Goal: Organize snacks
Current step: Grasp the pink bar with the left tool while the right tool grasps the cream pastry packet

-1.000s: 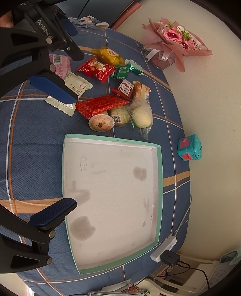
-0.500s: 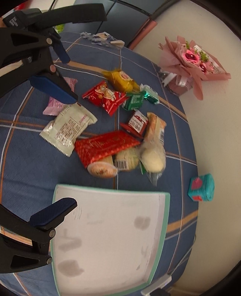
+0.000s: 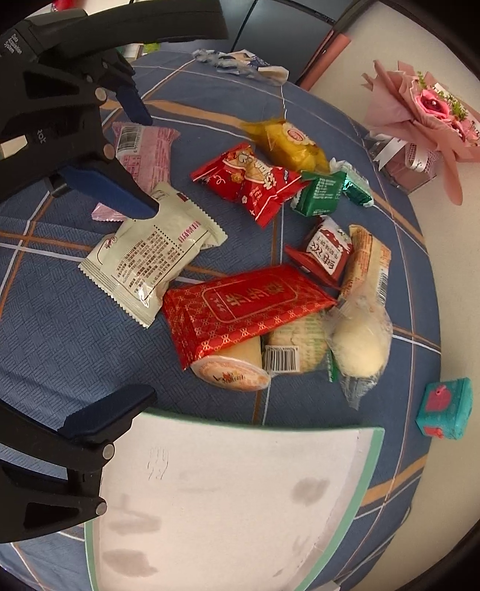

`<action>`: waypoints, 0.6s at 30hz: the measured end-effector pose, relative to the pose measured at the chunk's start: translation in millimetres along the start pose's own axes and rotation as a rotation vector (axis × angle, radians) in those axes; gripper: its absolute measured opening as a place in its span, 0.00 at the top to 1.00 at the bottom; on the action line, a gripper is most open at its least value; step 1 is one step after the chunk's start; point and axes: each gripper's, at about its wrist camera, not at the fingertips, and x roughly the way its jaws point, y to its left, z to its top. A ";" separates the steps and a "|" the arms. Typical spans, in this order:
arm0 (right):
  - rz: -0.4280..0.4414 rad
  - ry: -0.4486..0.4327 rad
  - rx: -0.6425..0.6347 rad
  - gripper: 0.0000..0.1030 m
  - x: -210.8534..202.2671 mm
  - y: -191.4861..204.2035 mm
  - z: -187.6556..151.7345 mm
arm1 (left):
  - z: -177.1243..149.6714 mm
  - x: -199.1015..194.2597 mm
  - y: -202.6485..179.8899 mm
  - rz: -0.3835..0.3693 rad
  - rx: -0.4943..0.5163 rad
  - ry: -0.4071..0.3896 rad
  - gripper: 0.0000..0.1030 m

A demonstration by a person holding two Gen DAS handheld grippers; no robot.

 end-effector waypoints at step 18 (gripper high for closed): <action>-0.008 0.039 -0.154 0.26 32.3 54.6 8.0 | -0.4 -7.3 81.8 0.020 -0.222 -0.140 0.00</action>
